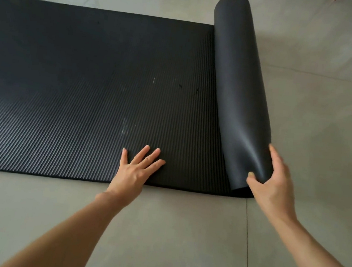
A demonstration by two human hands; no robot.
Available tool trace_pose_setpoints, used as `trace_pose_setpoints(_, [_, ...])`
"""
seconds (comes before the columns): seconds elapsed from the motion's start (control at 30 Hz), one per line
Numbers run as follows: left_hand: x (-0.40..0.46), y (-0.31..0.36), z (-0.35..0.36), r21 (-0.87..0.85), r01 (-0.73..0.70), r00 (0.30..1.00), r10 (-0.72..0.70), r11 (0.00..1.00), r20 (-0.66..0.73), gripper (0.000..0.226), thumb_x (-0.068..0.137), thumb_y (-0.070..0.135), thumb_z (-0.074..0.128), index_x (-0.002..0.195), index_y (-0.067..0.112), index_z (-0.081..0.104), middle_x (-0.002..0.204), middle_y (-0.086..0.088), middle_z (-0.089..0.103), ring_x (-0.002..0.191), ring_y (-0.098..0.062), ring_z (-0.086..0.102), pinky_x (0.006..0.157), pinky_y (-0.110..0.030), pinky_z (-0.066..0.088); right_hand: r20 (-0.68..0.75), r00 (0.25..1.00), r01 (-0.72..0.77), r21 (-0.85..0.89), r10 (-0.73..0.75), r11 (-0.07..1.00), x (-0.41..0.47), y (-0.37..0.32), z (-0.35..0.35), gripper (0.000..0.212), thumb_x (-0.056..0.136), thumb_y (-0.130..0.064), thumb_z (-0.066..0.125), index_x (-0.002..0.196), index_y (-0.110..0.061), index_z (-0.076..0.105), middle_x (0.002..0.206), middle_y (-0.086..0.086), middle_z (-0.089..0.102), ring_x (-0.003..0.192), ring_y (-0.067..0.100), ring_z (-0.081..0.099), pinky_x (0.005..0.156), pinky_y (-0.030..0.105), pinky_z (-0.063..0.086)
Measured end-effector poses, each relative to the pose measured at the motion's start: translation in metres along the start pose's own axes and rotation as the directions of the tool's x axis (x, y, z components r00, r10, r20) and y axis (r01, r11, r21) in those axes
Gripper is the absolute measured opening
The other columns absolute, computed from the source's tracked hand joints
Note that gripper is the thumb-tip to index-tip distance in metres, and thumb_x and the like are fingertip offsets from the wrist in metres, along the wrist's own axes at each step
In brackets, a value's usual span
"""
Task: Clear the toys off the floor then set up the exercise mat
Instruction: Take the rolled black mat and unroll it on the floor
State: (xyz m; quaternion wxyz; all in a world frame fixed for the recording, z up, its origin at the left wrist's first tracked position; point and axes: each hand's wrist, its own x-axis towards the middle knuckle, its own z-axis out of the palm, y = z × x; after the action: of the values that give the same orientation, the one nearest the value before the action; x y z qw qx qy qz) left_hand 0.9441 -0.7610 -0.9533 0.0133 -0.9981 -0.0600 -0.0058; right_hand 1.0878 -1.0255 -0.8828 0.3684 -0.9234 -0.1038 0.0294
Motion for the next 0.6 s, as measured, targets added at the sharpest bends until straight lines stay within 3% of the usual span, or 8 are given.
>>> trace_pose_setpoints(0.1, [-0.018, -0.027, 0.005, 0.013, 0.008, 1.000, -0.008, 1.000, 0.000, 0.102, 0.037, -0.020, 0.072, 0.126, 0.022, 0.045, 0.135, -0.006, 0.055, 0.123, -0.036, 0.050, 0.082, -0.071, 0.037, 0.034, 0.999, 0.005, 0.038, -0.006, 0.999, -0.013, -0.017, 0.015, 0.076, 0.077, -0.005, 0.067, 0.143, -0.022, 0.033, 0.135, 0.007, 0.046, 0.123, 0.020, 0.044, 0.093, 0.018, 0.030])
trace_pose_setpoints(0.27, [-0.047, -0.063, 0.010, 0.074, 0.026, 0.999, -0.029, 0.997, 0.040, 0.104, 0.039, -0.021, 0.073, 0.129, 0.022, 0.043, 0.138, -0.006, 0.051, 0.132, -0.027, 0.030, 0.088, -0.070, 0.032, 0.076, 0.997, 0.016, 0.089, -0.023, 0.996, -0.041, -0.041, 0.035, 0.075, 0.076, -0.007, 0.069, 0.142, -0.022, 0.035, 0.131, -0.001, 0.048, 0.120, 0.015, 0.045, 0.089, 0.011, 0.029])
trace_pose_setpoints(0.37, [-0.058, -0.072, 0.011, 0.051, 0.077, 0.993, -0.081, 0.996, 0.085, 0.106, 0.038, -0.021, 0.073, 0.130, 0.023, 0.043, 0.140, -0.003, 0.049, 0.134, -0.025, 0.028, 0.090, -0.070, 0.031, 0.099, 0.995, 0.005, 0.128, -0.018, 0.992, -0.053, -0.047, 0.041, 0.075, 0.077, -0.007, 0.069, 0.142, -0.023, 0.035, 0.115, -0.011, 0.042, 0.102, 0.002, 0.041, 0.082, 0.003, 0.024])
trace_pose_setpoints(0.43, [-0.055, -0.064, 0.004, -0.017, 0.163, 0.969, -0.156, 0.987, 0.192, 0.100, 0.049, -0.019, 0.068, 0.134, 0.025, 0.040, 0.149, 0.000, 0.037, 0.142, -0.023, 0.017, 0.099, -0.072, 0.024, 0.109, 0.994, -0.013, 0.151, -0.004, 0.988, -0.056, -0.048, 0.042, 0.075, 0.077, -0.008, 0.069, 0.142, -0.024, 0.034, 0.114, -0.013, 0.041, 0.099, 0.000, 0.039, 0.083, 0.003, 0.025])
trace_pose_setpoints(0.53, [-0.035, -0.050, -0.012, -0.225, 0.334, 0.878, -0.215, 0.915, 0.428, 0.078, 0.072, -0.007, 0.054, 0.139, 0.027, 0.029, 0.154, 0.003, 0.007, 0.145, -0.023, -0.007, 0.111, -0.061, -0.003, 0.111, 0.992, -0.074, 0.198, 0.052, 0.977, -0.055, -0.042, 0.036, 0.074, 0.077, -0.010, 0.070, 0.140, -0.029, 0.035, 0.126, -0.011, 0.049, 0.114, 0.008, 0.049, 0.097, 0.019, 0.038])
trace_pose_setpoints(0.57, [-0.023, -0.045, -0.020, -0.350, 0.415, 0.844, -0.211, 0.840, 0.494, 0.073, 0.076, -0.004, 0.053, 0.137, 0.027, 0.029, 0.151, -0.001, 0.009, 0.144, -0.027, -0.001, 0.114, -0.058, 0.003, 0.106, 0.991, -0.103, 0.225, 0.081, 0.969, -0.054, -0.039, 0.031, 0.073, 0.077, -0.010, 0.069, 0.139, -0.030, 0.036, 0.128, -0.011, 0.051, 0.114, 0.007, 0.051, 0.097, 0.020, 0.041])
trace_pose_setpoints(0.6, [-0.010, -0.039, -0.032, -0.525, 0.495, 0.830, -0.199, 0.692, 0.521, 0.069, 0.079, -0.004, 0.053, 0.137, 0.026, 0.031, 0.149, -0.004, 0.016, 0.140, -0.029, 0.014, 0.114, -0.053, 0.017, 0.102, 0.989, -0.133, 0.262, 0.110, 0.956, -0.053, -0.036, 0.027, 0.070, 0.077, -0.008, 0.069, 0.135, -0.033, 0.039, 0.126, -0.012, 0.053, 0.107, 0.001, 0.054, 0.093, 0.014, 0.043])
